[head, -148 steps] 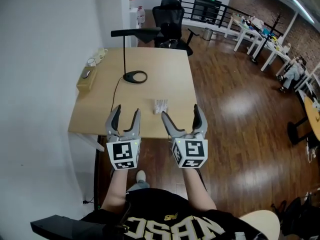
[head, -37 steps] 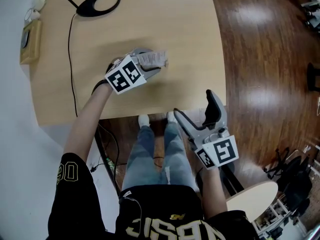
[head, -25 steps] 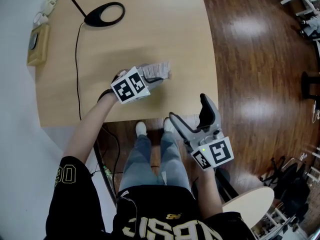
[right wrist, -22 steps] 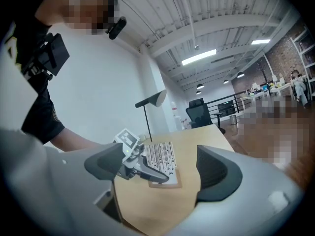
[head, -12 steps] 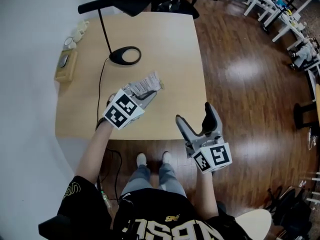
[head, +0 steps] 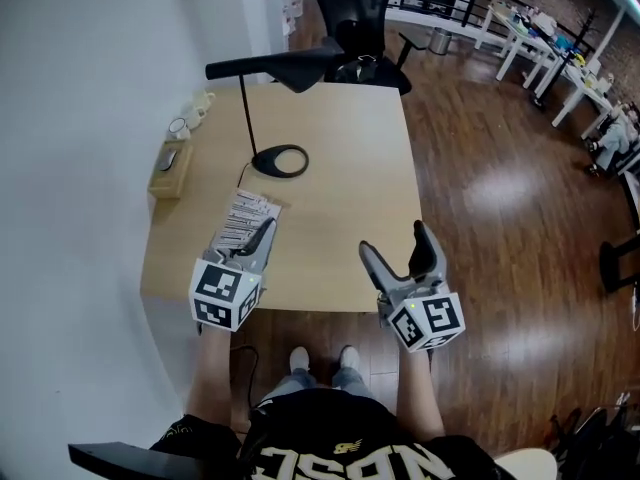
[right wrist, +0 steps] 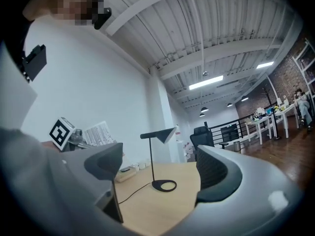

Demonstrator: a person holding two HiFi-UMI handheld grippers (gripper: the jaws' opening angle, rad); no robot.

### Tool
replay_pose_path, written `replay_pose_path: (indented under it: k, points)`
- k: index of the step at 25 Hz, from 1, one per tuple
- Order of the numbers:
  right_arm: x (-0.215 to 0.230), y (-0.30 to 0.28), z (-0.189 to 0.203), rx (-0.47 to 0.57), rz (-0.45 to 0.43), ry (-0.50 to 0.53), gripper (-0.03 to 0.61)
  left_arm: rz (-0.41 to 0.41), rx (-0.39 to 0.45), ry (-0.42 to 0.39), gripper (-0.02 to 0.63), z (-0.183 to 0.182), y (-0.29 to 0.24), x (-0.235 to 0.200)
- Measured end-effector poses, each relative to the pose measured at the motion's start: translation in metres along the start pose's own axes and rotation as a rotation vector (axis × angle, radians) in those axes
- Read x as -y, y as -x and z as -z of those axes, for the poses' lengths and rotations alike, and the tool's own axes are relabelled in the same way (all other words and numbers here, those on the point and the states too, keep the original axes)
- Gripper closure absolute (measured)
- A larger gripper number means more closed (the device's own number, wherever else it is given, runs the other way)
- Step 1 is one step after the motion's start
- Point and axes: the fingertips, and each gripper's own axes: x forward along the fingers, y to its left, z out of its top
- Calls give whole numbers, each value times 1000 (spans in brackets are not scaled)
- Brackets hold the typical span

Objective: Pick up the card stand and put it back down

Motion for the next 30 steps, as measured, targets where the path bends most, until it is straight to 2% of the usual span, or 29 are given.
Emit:
replay_pose_path:
  k: [6, 12, 16, 21, 30]
  points:
    - [-17, -12, -18, 31, 26, 37, 106, -183, 137, -4, 546, -24, 40, -12]
    - [-23, -17, -23, -6, 100, 164, 106, -258, 258, 3, 548, -37, 57, -4]
    - [-18, -22, -14, -42, 145, 136, 106, -251, 284, -5, 549, -35, 57, 1]
    - [-20, -31, -12, -51, 127, 143, 106, -219, 243, -108, 551, -34, 47, 15]
    - [-25, -42, -13, -52, 93, 149, 106, -196, 265, -97, 551, -38, 41, 15]
